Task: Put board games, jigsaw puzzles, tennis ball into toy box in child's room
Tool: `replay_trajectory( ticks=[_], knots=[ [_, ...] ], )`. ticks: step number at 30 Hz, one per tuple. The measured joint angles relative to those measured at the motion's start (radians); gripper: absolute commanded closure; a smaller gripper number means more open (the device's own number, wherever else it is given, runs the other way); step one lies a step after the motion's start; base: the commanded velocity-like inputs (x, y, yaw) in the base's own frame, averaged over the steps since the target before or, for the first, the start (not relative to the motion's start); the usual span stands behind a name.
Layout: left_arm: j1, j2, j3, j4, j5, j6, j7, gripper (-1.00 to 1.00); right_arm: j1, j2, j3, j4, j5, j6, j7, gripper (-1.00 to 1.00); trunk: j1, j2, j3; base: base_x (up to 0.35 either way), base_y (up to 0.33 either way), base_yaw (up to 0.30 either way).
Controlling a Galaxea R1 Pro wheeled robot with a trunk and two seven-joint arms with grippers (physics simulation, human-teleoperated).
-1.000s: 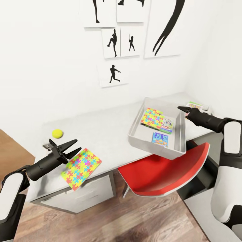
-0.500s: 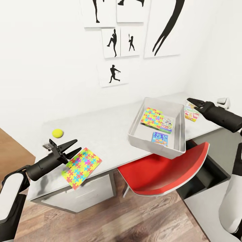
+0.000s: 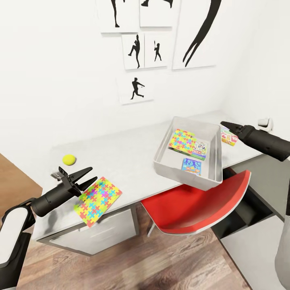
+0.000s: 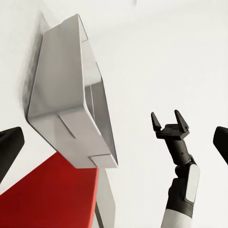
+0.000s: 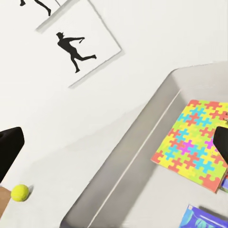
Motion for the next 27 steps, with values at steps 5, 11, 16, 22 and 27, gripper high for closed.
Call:
replay_trajectory(
  ticks=[5,11,16,22,27],
  knots=[
    [0.000,0.000,0.002,0.000,0.000,0.000,0.000,-1.00,0.008,-0.014,0.074,-0.003,-0.002,0.000,0.012,-1.00,0.000,0.000,0.000,0.000,0.000,0.001],
    [0.001,0.000,0.005,0.000,0.000,0.000,-0.001,-1.00,0.015,-0.036,0.177,-0.005,-0.005,0.000,0.020,-1.00,0.000,0.000,0.001,0.000,0.000,0.085],
    [0.002,0.000,0.006,0.000,0.000,0.000,0.000,-1.00,0.019,-0.043,0.275,0.001,-0.005,0.000,0.022,-1.00,0.000,0.000,0.002,0.000,0.000,0.206],
    [0.002,0.001,0.007,0.000,0.000,0.000,0.000,-1.00,0.020,-0.042,0.376,0.006,-0.005,0.002,0.017,-1.00,0.000,0.000,0.005,0.000,0.000,0.245],
    [0.002,0.001,0.008,0.000,0.000,0.000,0.000,-1.00,0.020,-0.040,0.424,0.008,-0.003,0.002,0.014,-1.00,0.000,0.000,0.007,0.000,0.000,0.266]
  ],
)
